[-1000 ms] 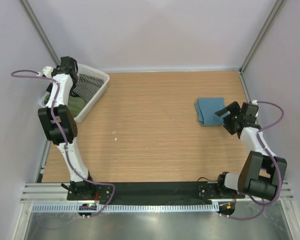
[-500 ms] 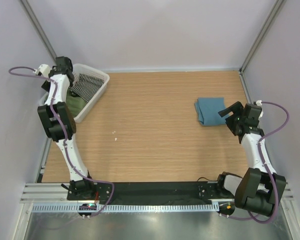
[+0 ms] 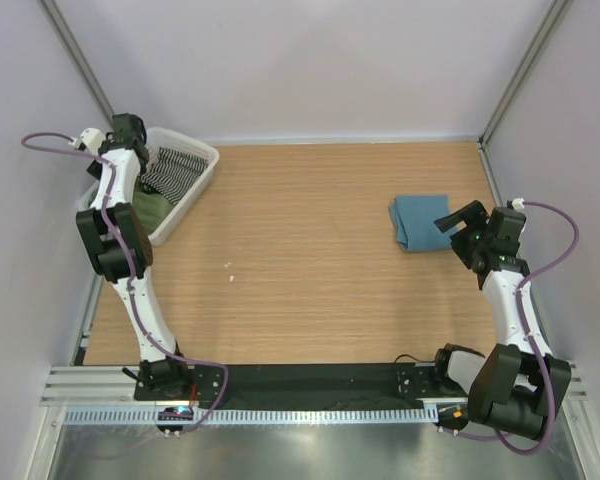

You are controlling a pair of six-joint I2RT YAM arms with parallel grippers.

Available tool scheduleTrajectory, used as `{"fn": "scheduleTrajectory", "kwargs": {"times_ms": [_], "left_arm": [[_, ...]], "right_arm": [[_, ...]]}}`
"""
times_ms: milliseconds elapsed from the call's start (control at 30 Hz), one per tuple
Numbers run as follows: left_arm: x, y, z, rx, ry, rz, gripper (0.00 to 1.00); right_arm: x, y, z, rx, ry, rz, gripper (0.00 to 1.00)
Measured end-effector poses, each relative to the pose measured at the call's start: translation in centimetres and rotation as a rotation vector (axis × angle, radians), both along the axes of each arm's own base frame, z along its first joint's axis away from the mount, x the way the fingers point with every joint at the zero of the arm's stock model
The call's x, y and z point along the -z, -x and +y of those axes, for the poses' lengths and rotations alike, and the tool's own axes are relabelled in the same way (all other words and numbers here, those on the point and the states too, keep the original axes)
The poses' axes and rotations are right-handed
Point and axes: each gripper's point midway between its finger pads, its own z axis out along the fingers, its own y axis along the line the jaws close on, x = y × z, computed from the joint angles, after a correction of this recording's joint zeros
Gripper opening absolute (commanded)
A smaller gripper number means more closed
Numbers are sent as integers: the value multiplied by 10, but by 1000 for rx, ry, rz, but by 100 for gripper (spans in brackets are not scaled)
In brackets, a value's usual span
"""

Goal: Fold and stack the tank tops
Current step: Grab the tank top from the pile

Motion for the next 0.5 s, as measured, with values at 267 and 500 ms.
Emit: {"fn": "scheduleTrajectory", "kwargs": {"times_ms": [267,500], "left_arm": [[-3,1,-2,25,-37,35,58],[-6,-15,-35,122,-79,54,59]], "right_arm": [[-1,0,5,-22,-15,-6,89],[-2,0,8,-35,-24,-9,88]]}}
